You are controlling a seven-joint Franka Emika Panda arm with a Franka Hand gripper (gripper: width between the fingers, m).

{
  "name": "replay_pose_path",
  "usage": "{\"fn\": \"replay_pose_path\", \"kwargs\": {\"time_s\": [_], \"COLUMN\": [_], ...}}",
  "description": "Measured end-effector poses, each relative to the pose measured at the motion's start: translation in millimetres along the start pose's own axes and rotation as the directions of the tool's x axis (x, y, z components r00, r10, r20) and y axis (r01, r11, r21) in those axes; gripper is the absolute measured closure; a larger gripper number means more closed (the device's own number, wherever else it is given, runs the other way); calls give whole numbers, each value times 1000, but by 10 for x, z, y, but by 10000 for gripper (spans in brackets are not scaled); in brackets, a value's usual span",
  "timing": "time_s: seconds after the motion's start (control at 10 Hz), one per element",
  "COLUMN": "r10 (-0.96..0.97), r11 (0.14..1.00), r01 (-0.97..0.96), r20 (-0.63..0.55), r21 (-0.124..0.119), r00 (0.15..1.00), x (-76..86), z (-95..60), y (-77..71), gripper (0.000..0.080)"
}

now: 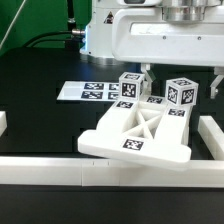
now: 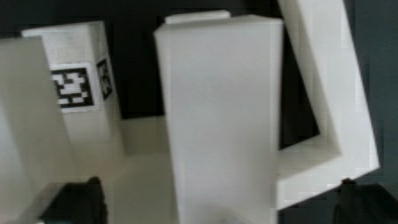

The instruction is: Assemble chair

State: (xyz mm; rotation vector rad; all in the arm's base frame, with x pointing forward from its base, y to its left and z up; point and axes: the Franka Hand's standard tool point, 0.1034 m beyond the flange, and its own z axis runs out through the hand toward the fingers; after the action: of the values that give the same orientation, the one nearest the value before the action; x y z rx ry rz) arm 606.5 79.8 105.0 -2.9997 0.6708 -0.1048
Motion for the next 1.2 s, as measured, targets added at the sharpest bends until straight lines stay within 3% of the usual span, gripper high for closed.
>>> {"fn": "replay_pose_path", "kwargs": {"time_s": [0.3, 0.6, 0.8, 1.0, 1.2], "r10": [34, 34, -19, -136, -165], "r11": [999, 999, 1000, 991, 986], "r01": [-34, -34, 20, 136, 165], "r20": [2, 4, -20, -34, -35], "r21": [11, 10, 22, 0, -2], "r00": [999, 999, 1000, 990, 986], "x": [77, 64, 73, 118, 163], "z": [-126, -126, -262, -244, -236], "y": [-138, -132, -165, -106, -74], "gripper": [151, 151, 151, 151, 151]}}
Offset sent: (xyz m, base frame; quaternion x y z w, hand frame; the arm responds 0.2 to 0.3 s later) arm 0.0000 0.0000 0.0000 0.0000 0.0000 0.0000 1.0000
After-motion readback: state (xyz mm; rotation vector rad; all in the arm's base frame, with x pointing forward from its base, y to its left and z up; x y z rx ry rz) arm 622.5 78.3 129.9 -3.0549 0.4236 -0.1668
